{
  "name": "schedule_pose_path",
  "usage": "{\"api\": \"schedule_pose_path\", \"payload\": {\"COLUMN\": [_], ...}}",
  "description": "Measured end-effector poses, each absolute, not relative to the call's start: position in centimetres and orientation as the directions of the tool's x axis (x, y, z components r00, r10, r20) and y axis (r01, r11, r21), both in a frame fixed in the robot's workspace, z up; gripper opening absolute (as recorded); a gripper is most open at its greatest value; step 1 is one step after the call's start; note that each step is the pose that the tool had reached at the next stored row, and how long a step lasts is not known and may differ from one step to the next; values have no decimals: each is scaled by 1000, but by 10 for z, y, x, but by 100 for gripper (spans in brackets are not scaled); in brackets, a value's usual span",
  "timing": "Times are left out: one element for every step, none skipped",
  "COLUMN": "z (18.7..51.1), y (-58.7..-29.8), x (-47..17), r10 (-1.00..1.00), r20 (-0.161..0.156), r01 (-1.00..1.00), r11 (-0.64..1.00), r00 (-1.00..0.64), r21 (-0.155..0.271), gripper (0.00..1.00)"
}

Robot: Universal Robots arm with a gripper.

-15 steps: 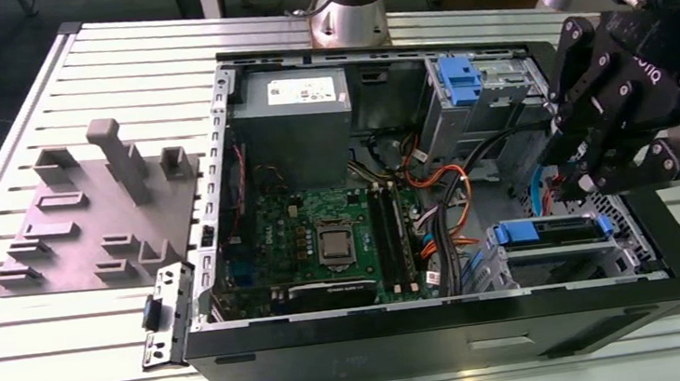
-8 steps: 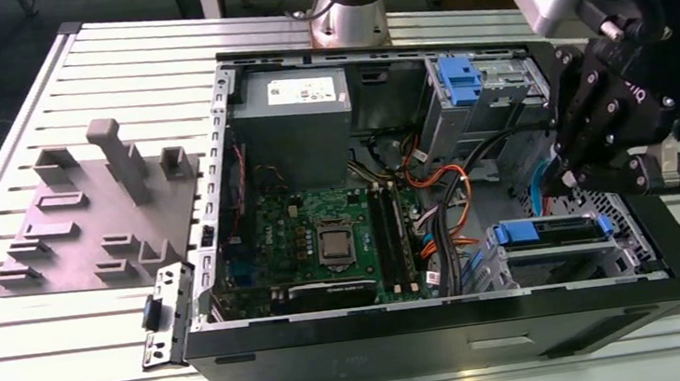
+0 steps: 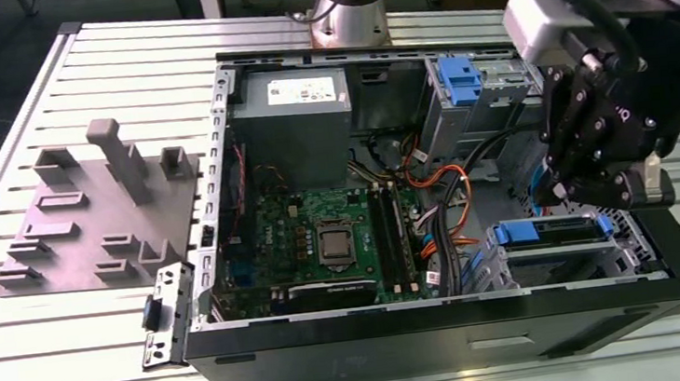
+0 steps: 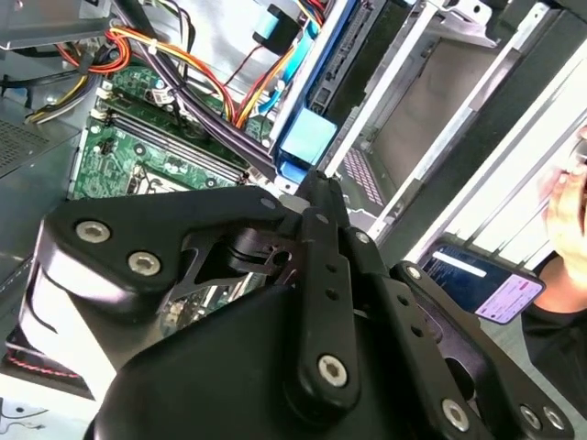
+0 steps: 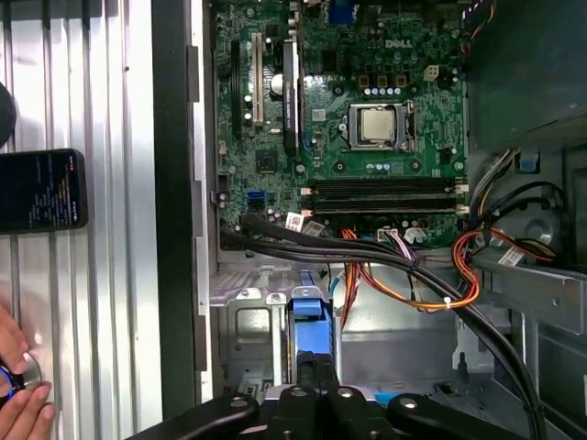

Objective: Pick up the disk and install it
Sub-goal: 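Insert the disk into the insertion slot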

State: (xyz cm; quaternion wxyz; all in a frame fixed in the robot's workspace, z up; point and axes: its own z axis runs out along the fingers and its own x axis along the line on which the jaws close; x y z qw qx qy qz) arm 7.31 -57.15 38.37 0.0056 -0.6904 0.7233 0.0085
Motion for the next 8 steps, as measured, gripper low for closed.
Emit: {"api": "schedule_pose_path", "payload": {"z": [382, 380, 378, 376, 375, 373, 371, 369], "y": [-572, -572, -572, -572, -572, -572, -572, -572], "x": [73, 73, 73, 74, 74, 76, 78, 80], "r10": [-999, -999, -999, -999, -999, -999, -999, -999], "r20": [-20, -20, -20, -20, -20, -20, -20, -20], "r01": [-999, -999, -999, -999, -999, -999, -999, -999], "r11": [47, 47, 47, 47, 46, 46, 46, 45], "r00": [-47, -47, -47, -47, -46, -46, -46, -45], "r21": [5, 5, 5, 5, 5, 5, 5, 5], "gripper": [11, 11, 11, 11, 11, 11, 11, 11]}}
